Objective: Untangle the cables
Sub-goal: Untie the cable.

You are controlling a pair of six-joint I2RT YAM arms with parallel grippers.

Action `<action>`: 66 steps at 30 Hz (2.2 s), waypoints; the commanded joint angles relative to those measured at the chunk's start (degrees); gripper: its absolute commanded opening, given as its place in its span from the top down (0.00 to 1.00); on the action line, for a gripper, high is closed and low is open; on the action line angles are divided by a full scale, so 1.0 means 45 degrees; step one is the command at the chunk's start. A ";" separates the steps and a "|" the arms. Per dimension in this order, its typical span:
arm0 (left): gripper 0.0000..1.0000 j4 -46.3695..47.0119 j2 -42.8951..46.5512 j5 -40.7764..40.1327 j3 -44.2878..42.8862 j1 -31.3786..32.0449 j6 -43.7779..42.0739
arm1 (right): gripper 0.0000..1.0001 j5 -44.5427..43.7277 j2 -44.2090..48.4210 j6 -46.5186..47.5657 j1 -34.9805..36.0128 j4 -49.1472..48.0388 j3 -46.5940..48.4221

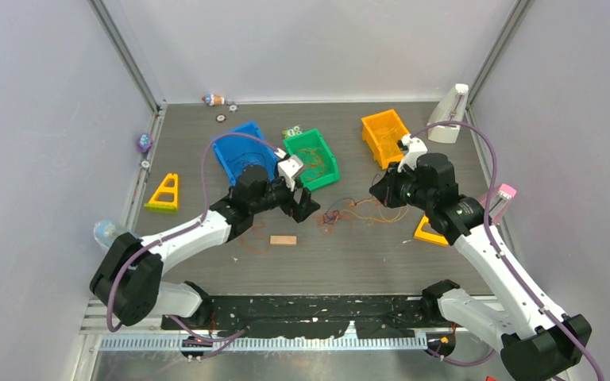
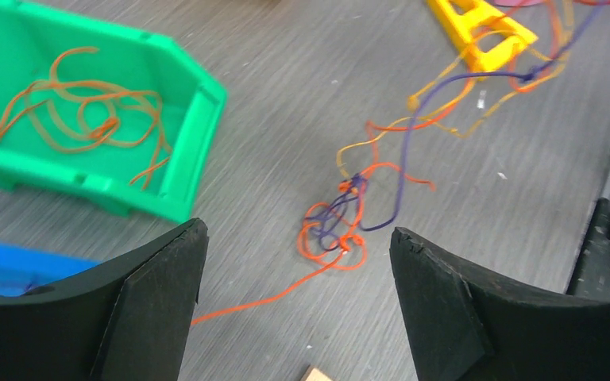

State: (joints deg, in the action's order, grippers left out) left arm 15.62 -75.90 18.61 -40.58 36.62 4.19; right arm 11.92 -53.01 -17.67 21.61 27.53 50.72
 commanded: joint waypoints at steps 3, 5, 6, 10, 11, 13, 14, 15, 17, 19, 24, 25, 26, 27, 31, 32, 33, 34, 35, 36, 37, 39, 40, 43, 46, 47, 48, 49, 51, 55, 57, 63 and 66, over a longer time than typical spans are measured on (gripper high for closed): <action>0.15 0.1683 -0.0346 0.2883 -0.0827 0.0276 -0.0625 | 0.95 0.0221 0.0081 0.0221 -0.0036 0.0026 0.0484; 0.16 0.1284 -0.0531 0.3103 -0.1022 0.0339 -0.0675 | 0.95 0.0257 0.0023 0.0200 -0.0036 0.0009 0.0452; 0.16 0.1013 -0.0574 0.3012 -0.1098 0.0361 -0.0710 | 0.95 0.0259 -0.0006 0.0192 -0.0036 0.0003 0.0439; 0.18 0.0295 -0.0456 0.2576 -0.0863 0.0380 -0.0704 | 0.95 0.0088 -0.0083 0.0194 -0.0040 -0.0009 0.0438; 0.19 0.0130 -0.0406 0.2460 -0.0741 0.0405 -0.0697 | 0.94 0.0037 -0.0079 0.0185 -0.0037 -0.0005 0.0433; 0.20 -0.0298 -0.0380 0.2127 -0.0468 0.0462 -0.0847 | 0.95 -0.0146 -0.0048 0.0180 -0.0036 -0.0004 0.0412; 0.21 -0.0535 -0.0395 0.1896 -0.0340 0.0500 -0.0868 | 0.95 -0.0197 -0.0024 0.0183 -0.0036 -0.0004 0.0395; 0.22 -0.0752 -0.0450 0.1625 -0.0231 0.0530 -0.1206 | 0.95 -0.0193 -0.0010 0.0154 -0.0036 -0.0014 0.0392; 0.23 -0.1003 -0.0644 0.1167 -0.0082 0.0553 -0.1505 | 0.94 -0.0209 0.0019 0.0142 -0.0036 -0.0010 0.0399; 0.24 -0.1137 -0.0983 0.0845 -0.0134 0.0572 -0.1709 | 0.95 -0.0176 0.0023 0.0116 -0.0036 -0.0005 0.0408; 0.27 -0.1852 -0.2469 0.0496 -0.1150 0.0616 -0.2125 | 0.95 -0.0092 0.0073 0.0097 -0.0037 -0.0009 0.0399; 0.28 -0.1916 -0.2789 0.0474 -0.1353 0.0669 -0.2185 | 0.95 -0.0092 0.0087 0.0089 -0.0036 -0.0007 0.0392; 0.29 -0.1943 -0.3071 0.0459 -0.1488 0.0739 -0.2222 | 0.95 -0.0101 0.0137 0.0084 -0.0036 -0.0019 0.0381; 0.29 -0.1946 -0.3376 0.0464 -0.1632 0.0808 -0.2278 | 0.95 -0.0106 0.0158 0.0076 -0.0036 -0.0012 0.0358; 0.34 -0.1796 -0.4029 0.0588 -0.1840 0.1266 -0.2551 | 0.95 -0.0206 0.0256 0.0050 -0.0038 0.0005 0.0276; 0.43 -0.1826 -0.4173 0.0515 -0.1910 0.1375 -0.2639 | 0.95 -0.0256 0.0267 0.0045 -0.0036 0.0023 0.0255; 0.55 -0.1937 -0.4309 0.0405 -0.1985 0.1476 -0.2696 | 0.95 -0.0281 0.0282 0.0041 -0.0036 0.0029 0.0214; 0.67 -0.2085 -0.4411 0.0372 -0.2050 0.1507 -0.2718 | 0.95 -0.0339 0.0303 0.0031 -0.0036 0.0019 0.0194; 0.79 -0.2186 -0.4443 0.0375 -0.2105 0.1510 -0.2699 | 0.95 -0.0421 0.0308 -0.0016 -0.0036 0.0027 0.0140; 0.89 -0.2231 -0.4416 0.0386 -0.2105 0.1510 -0.2661 | 0.95 -0.0471 0.0322 -0.0032 -0.0036 0.0018 0.0099; 0.99 -0.2271 -0.4307 0.0402 -0.2082 0.1510 -0.2636 | 0.95 -0.0630 0.0357 -0.0027 -0.0036 0.0017 0.0024; 1.00 -0.2106 -0.3814 0.0231 -0.1858 0.1510 -0.2453 | 0.95 -0.1071 0.0414 -0.0054 -0.0038 0.0015 -0.0201; 1.00 -0.1955 -0.3507 0.0104 -0.1673 0.1510 -0.2319 | 0.95 -0.1284 0.0433 -0.0071 -0.0041 -0.0014 -0.0316; 1.00 -0.1842 -0.2464 -0.0271 -0.1288 0.1510 -0.1999 | 0.94 -0.2739 0.0461 -0.0180 -0.0027 -0.0073 -0.1133; 1.00 -0.2428 -0.1646 -0.0322 -0.1412 0.1510 -0.1698 | 0.66 -0.3318 0.0309 -0.0382 -0.0030 -0.0178 -0.1780; 1.00 -0.2642 -0.1432 -0.0307 -0.1488 0.1510 -0.1605 | 0.54 -0.3139 0.0212 -0.0386 -0.0034 -0.0247 -0.2033; 1.00 -0.2864 -0.1234 -0.0322 -0.1542 0.1510 -0.1527 | 0.29 -0.2992 0.0176 -0.0389 -0.0035 -0.0392 -0.2150; 1.00 -0.3075 -0.1043 -0.0321 -0.1612 0.1510 -0.1461 | 0.19 -0.2598 0.0120 -0.0379 -0.0045 -0.0501 -0.2379; 1.00 -0.3411 -0.0620 -0.0256 -0.1706 0.1510 -0.1419 | 0.00 -0.1942 0.0086 -0.0281 -0.0047 -0.1056 -0.2677; 1.00 -0.4481 -0.0067 -0.0107 -0.2226 0.1510 -0.1501 | 0.05 -0.0293 0.0393 -0.0174 -0.0028 -0.2930 -0.3573; 1.00 -0.5098 0.0179 0.0025 -0.2582 0.1510 -0.1625 | 0.05 0.0811 0.0511 -0.0281 0.0026 -0.4264 -0.4151; 1.00 -0.6908 0.0739 -0.0048 -0.3852 0.1510 -0.1813 | 0.04 0.1396 0.0502 -0.0184 0.1213 -0.6842 -0.4890; 1.00 -0.7414 0.1035 -0.0181 -0.4074 0.1510 -0.1881 | 0.04 0.1221 0.0808 -0.0051 0.1824 -0.7792 -0.5330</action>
State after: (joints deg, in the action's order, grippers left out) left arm -12.75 -74.46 17.96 -55.79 43.48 -3.46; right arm 15.88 -51.88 -18.94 27.07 4.78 28.32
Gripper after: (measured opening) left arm 0.006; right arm 0.958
